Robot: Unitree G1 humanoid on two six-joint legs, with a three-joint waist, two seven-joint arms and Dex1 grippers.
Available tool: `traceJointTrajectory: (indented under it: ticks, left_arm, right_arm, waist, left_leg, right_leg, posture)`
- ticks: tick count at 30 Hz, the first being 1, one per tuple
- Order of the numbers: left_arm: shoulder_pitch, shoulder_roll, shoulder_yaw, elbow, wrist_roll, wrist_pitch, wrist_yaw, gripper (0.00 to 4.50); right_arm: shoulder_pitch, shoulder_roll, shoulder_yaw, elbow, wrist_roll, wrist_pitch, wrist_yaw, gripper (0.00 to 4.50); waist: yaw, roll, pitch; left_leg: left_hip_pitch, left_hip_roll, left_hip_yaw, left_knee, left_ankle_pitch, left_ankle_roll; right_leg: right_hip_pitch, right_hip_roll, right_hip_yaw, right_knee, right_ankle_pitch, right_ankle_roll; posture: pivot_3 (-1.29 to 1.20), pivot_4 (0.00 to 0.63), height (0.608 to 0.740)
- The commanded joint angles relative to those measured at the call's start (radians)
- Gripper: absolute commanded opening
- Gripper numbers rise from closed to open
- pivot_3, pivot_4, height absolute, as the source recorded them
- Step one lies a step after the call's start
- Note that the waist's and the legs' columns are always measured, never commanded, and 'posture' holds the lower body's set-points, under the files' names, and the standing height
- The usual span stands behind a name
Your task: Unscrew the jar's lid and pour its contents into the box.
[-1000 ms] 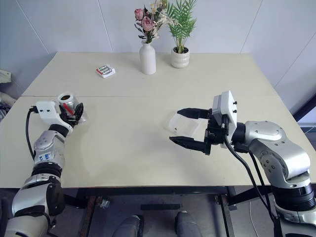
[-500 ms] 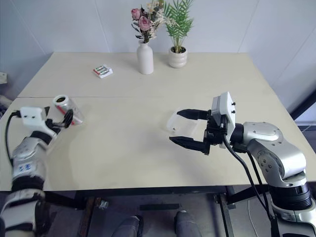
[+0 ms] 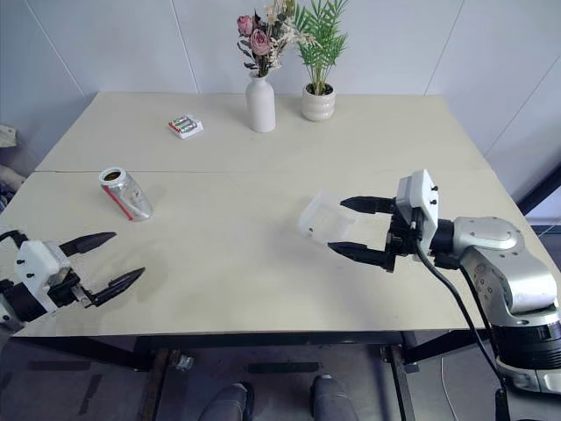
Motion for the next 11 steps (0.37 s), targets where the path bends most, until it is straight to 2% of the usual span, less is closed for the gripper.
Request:
traceJointTrajectory:
  ticks: [1, 6, 11]
  left_arm:
    - [-0.038, 0.022, -0.007, -0.075, -0.061, 0.033, -0.048, 4.47]
    - [-0.104, 0.021, -0.038, -0.090, -0.070, 0.061, -0.076, 4.47]
    - [-0.121, -0.003, -0.045, -0.084, -0.061, 0.055, -0.086, 4.47]
  right_arm:
    - [0.010, -0.016, -0.027, -0.015, -0.013, -0.058, 0.034, 4.50]
    - [0.057, -0.038, -0.045, -0.066, 0.003, -0.043, 0.058, 4.50]
    - [0.121, -0.041, -0.080, -0.130, 0.025, -0.017, 0.026, 4.50]
  waist:
    - [-0.001, 0.000, 0.000]
    - [-0.008, 0.000, 0.000]
    - [-0.014, 0.001, 0.000]
  left_leg:
    - [0.000, 0.000, 0.001, 0.000, 0.000, 0.000]
    - [0.000, -0.001, 0.001, -0.001, 0.000, 0.000]
    - [0.000, 0.001, 0.001, -0.001, -0.001, -0.001]
  right_leg:
    - [0.000, 0.000, 0.000, 0.000, 0.000, 0.000]
    - [-0.002, 0.004, 0.000, 0.001, 0.008, 0.016]
    - [-0.003, 0.007, 0.001, 0.002, 0.008, 0.016]
  posture:
    - [0.00, 0.150, 0.740]
    - [0.00, 0.150, 0.740]
    - [0.00, 0.150, 0.740]
